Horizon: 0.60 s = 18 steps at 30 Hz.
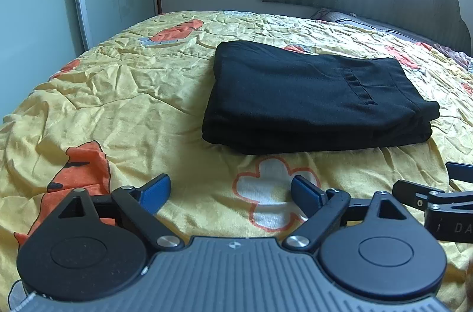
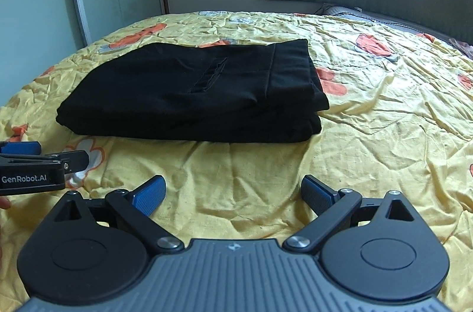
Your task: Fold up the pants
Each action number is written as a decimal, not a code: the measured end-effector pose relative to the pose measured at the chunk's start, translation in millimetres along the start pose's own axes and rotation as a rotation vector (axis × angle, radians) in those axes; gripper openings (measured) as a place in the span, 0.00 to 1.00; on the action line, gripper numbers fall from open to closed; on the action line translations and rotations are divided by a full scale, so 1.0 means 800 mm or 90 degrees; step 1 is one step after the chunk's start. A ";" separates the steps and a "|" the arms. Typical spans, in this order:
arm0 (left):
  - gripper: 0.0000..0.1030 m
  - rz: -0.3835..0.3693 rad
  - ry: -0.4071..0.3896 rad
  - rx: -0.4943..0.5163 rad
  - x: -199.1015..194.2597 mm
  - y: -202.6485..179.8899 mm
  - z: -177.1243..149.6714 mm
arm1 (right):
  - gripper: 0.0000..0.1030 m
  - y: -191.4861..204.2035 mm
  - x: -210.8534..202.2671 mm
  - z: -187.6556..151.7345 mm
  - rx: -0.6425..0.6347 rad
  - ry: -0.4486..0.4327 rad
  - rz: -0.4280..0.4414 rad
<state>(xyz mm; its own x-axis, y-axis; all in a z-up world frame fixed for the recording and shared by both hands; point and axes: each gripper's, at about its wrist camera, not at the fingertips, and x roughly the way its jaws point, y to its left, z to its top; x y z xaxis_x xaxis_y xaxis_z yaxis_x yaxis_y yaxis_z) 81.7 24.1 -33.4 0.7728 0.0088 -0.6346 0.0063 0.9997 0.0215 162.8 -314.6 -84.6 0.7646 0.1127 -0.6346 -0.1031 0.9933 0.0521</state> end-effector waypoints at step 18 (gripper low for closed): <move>0.96 0.005 -0.001 0.005 0.005 0.000 -0.003 | 1.00 0.003 0.003 -0.004 -0.004 -0.001 -0.004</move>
<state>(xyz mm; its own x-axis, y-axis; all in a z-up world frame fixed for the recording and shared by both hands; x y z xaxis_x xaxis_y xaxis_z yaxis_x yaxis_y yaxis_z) 83.4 24.1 -37.4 0.7736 0.0160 -0.6335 0.0057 0.9995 0.0322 162.6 -312.3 -88.3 0.7658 0.1063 -0.6342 -0.1026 0.9938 0.0427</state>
